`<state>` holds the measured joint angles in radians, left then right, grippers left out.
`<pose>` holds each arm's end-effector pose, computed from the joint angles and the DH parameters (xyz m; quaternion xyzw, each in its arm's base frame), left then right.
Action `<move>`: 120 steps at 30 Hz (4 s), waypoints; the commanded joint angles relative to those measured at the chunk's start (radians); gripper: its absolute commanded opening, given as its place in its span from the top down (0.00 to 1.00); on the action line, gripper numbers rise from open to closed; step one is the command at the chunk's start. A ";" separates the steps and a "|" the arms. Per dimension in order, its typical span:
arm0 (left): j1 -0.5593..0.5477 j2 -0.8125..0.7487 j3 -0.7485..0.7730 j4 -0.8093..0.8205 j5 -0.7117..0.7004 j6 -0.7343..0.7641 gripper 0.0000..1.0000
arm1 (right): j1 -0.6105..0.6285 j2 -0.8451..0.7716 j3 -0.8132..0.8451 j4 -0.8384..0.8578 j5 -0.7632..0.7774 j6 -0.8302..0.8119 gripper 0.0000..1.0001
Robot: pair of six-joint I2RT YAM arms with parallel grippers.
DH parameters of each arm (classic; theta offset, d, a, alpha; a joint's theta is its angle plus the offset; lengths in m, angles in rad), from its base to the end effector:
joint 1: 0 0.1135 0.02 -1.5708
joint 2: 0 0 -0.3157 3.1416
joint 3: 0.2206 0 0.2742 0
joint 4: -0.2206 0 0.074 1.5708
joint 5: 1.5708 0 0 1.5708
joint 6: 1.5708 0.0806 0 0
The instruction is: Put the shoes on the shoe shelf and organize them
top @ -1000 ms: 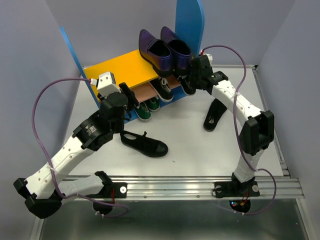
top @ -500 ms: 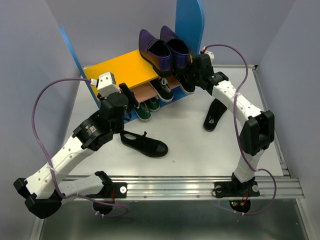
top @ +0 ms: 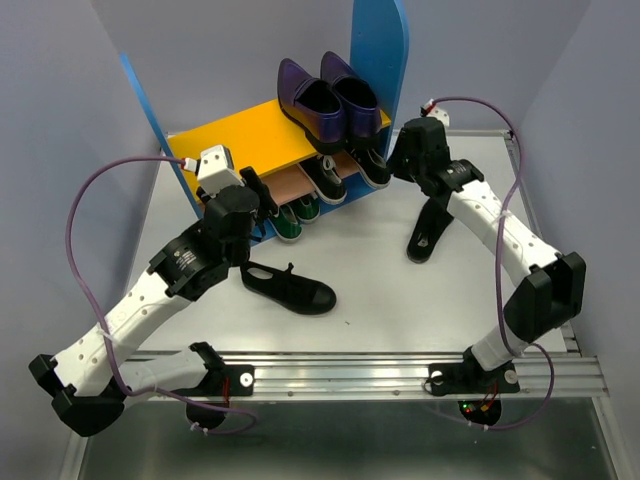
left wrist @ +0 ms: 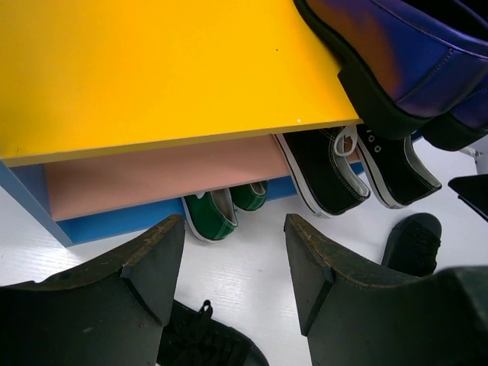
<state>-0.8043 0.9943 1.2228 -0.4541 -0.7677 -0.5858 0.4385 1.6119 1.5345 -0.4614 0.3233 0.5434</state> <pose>0.1954 -0.1222 0.4677 -0.1528 0.7464 -0.1450 0.6313 0.4033 0.1609 0.3909 0.1243 0.8531 0.1061 0.4955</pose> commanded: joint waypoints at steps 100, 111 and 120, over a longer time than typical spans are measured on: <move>-0.059 0.073 -0.258 -0.192 0.355 0.034 0.34 | 0.223 -0.343 -0.576 -0.022 0.186 0.199 0.29; -0.056 0.277 -0.310 -0.149 0.424 -0.082 0.11 | 0.223 -0.369 -0.579 -0.031 0.180 0.188 0.27; 0.008 0.343 -0.299 -0.129 0.396 -0.049 0.09 | 0.223 -0.397 -0.593 -0.029 0.186 0.179 0.26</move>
<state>-0.8349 1.3224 0.9134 -0.6014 -0.3481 -0.6506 0.6590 1.2469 0.9497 -0.4942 0.4759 0.7311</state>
